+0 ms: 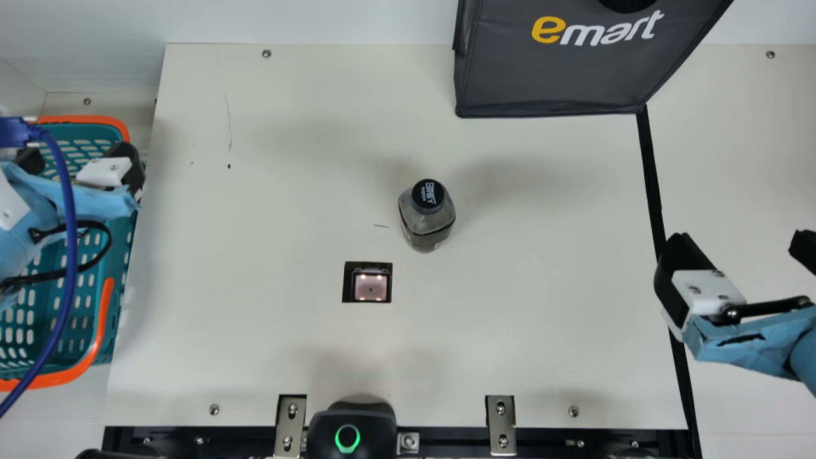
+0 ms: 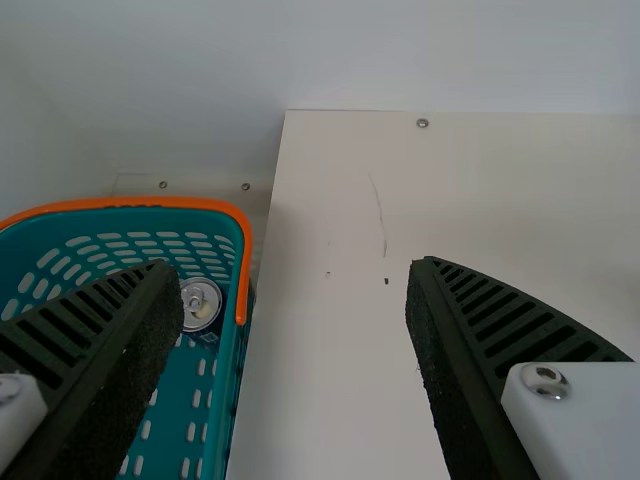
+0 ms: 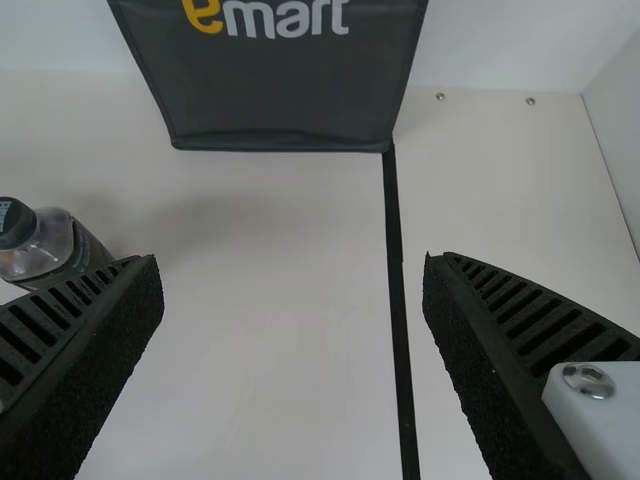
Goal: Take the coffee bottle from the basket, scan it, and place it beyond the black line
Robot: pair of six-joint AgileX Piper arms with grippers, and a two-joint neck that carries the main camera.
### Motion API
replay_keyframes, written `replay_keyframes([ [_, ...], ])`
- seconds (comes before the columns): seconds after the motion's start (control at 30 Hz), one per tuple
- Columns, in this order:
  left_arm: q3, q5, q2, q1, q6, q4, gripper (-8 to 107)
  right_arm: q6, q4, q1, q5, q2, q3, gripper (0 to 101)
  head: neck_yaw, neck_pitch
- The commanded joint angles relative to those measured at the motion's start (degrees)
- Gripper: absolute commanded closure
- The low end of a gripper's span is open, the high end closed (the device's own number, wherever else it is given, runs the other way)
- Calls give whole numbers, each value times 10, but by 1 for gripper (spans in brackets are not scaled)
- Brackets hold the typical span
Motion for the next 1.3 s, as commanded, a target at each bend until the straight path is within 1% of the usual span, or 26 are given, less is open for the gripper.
replay_keyframes([
  [0.0,0,0,0,0,0,0,9,95,-86,114,1,8,-10,10,1,-16],
  [0.1,0,0,0,0,0,0,9,102,-93,138,0,20,-21,10,1,-16],
  [0.2,0,0,0,0,0,0,9,130,-119,184,4,28,-27,10,1,-16],
  [0.27,0,0,0,0,0,0,9,159,-146,228,5,33,-23,10,1,-16],
  [0.43,0,0,0,0,0,0,9,215,-194,313,5,46,-11,10,1,-16],
  [0.63,0,0,0,0,0,0,9,258,-230,382,5,63,1,10,1,-16],
  [0.8,0,0,0,0,0,0,9,277,-245,410,5,73,10,10,1,-16],
  [1.07,0,0,0,0,0,0,9,300,-254,429,5,85,19,10,1,-16],
  [1.27,0,0,0,0,0,0,9,301,-239,419,-20,100,31,10,1,-16],
])
